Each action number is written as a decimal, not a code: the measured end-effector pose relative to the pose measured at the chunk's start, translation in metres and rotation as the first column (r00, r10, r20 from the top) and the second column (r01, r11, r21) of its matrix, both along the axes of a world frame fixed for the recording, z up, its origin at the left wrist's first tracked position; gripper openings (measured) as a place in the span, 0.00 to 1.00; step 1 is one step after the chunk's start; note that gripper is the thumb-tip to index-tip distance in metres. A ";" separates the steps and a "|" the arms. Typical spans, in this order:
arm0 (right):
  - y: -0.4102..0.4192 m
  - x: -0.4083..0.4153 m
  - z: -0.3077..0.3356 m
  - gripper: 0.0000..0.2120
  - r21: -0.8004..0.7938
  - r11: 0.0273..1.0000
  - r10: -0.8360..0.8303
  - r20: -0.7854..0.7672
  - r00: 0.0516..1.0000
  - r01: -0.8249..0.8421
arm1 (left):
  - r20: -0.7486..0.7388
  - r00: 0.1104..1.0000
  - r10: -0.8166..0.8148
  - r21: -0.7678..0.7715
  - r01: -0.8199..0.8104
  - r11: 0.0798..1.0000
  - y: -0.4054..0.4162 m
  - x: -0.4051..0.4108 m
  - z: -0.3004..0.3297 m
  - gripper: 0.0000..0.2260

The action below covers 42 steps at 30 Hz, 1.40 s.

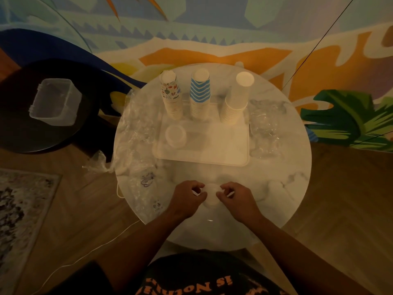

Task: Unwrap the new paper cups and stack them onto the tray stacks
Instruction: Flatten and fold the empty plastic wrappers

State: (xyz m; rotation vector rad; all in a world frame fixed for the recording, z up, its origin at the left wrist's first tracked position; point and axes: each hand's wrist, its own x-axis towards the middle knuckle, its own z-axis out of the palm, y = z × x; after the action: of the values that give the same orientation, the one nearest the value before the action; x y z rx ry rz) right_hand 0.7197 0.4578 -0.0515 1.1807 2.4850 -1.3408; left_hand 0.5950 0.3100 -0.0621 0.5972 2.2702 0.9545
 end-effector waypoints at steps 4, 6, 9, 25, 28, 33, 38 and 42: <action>-0.001 -0.001 0.002 0.11 -0.002 1.000 -0.026 -0.008 1.000 0.026 | -0.017 1.000 -0.006 0.002 0.006 1.000 -0.001 0.000 0.003 0.13; -0.001 -0.002 0.003 0.11 -0.016 0.999 -0.042 -0.002 0.999 0.042 | -0.015 1.000 -0.005 0.000 0.005 1.000 -0.002 -0.001 0.004 0.13; -0.001 -0.005 0.003 0.09 -0.024 0.999 -0.035 -0.002 0.999 0.035 | -0.009 1.000 -0.016 -0.009 0.016 1.000 -0.004 -0.003 0.004 0.13; -0.004 -0.010 0.008 0.06 -0.060 0.996 -0.059 0.021 0.998 0.060 | 0.066 0.998 0.007 0.007 -0.007 1.000 -0.004 -0.007 0.008 0.12; 0.000 -0.014 0.014 0.04 -0.092 0.993 -0.079 -0.011 0.997 0.078 | 0.072 0.997 0.012 0.027 -0.014 1.000 -0.003 -0.012 0.010 0.12; 0.005 -0.022 0.024 0.06 -0.117 0.988 -0.111 -0.045 0.993 0.105 | 0.148 0.987 0.061 0.087 -0.074 0.993 -0.001 -0.019 0.021 0.11; 0.007 -0.033 0.031 0.06 -0.135 0.985 -0.125 -0.097 0.987 0.112 | 0.224 0.971 0.088 0.134 -0.120 0.984 0.000 -0.031 0.035 0.11; 0.007 -0.055 0.037 0.10 -0.165 0.977 -0.155 -0.134 0.979 0.132 | 0.271 0.956 0.114 0.148 -0.159 0.976 -0.001 -0.049 0.044 0.12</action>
State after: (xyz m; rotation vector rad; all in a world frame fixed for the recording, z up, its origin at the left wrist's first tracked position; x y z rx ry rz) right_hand 0.6648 0.4646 -0.0146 1.2913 2.3738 -1.6829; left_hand 0.5458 0.3095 -0.0179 0.3610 2.0286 1.2270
